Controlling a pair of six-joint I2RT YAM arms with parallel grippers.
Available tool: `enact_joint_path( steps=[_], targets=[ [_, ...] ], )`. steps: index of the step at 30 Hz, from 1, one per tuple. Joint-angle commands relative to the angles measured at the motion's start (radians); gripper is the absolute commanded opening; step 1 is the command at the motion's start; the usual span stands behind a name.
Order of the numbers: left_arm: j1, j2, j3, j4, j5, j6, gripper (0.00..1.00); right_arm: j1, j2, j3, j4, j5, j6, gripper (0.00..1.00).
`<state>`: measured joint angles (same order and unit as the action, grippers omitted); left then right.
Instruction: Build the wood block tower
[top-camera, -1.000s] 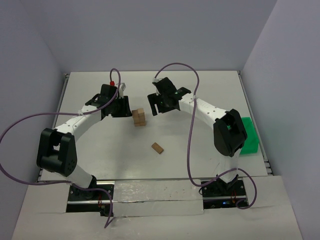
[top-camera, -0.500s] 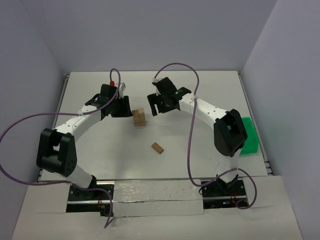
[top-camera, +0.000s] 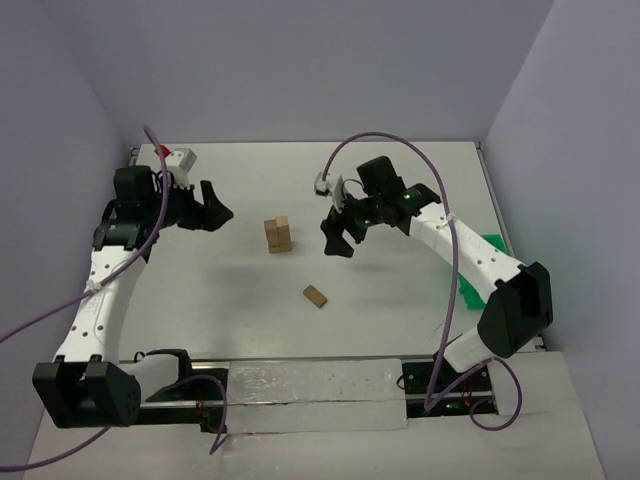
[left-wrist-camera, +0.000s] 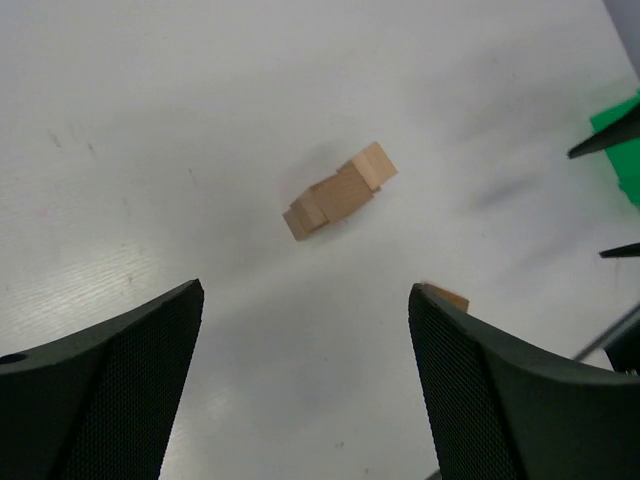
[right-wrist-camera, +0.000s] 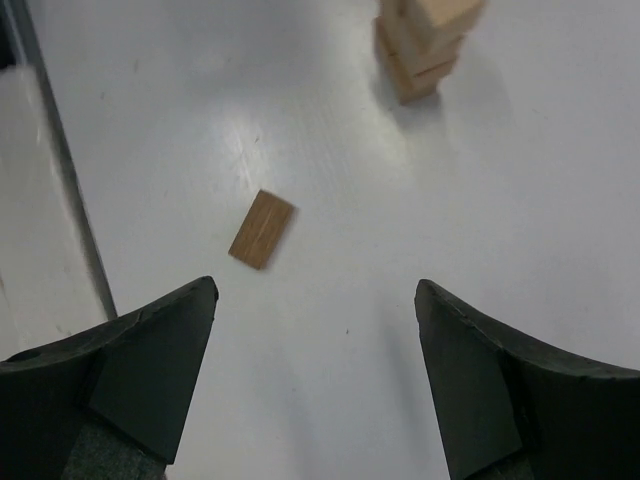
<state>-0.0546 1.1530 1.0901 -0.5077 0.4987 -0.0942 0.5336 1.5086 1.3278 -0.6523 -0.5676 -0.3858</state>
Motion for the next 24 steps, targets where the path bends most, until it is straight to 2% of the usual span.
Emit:
enact_joint_path(
  steps=[1,4,7,10,12,14,17,18,21,24],
  targets=[
    [0.091,-0.035,-0.016,-0.1,0.301,0.132,0.9,0.056,-0.038,-0.063,-0.135,-0.121,-0.454,0.88],
    [0.124,-0.045,-0.015,-0.139,0.376,0.137,0.91,0.1,-0.032,-0.097,-0.163,-0.087,-0.61,0.89],
    [0.131,-0.063,-0.026,-0.136,0.373,0.12,0.91,0.165,-0.013,-0.115,-0.182,-0.037,-0.661,0.92],
    [0.133,-0.088,-0.044,-0.112,0.334,0.079,0.91,0.231,0.034,-0.073,-0.158,0.016,-0.578,0.99],
    [0.133,-0.119,-0.067,-0.08,0.27,0.022,0.91,0.24,0.069,-0.071,-0.123,-0.042,-0.418,1.0],
    [0.134,-0.142,-0.088,-0.053,0.203,-0.015,0.91,0.26,0.043,-0.141,-0.001,-0.005,-0.242,1.0],
    [0.136,-0.151,-0.098,-0.051,0.134,-0.043,0.91,0.283,-0.001,-0.232,0.151,0.124,0.066,0.95],
    [0.138,-0.15,-0.097,-0.052,0.115,-0.054,0.91,0.29,0.004,-0.244,0.171,0.216,0.193,0.92],
    [0.143,-0.148,-0.097,-0.041,0.104,-0.07,0.91,0.297,0.034,-0.245,0.153,0.258,0.306,0.78],
    [0.147,-0.151,-0.104,-0.031,0.104,-0.079,0.91,0.318,0.018,-0.28,0.204,0.301,0.436,0.75]
  ],
)
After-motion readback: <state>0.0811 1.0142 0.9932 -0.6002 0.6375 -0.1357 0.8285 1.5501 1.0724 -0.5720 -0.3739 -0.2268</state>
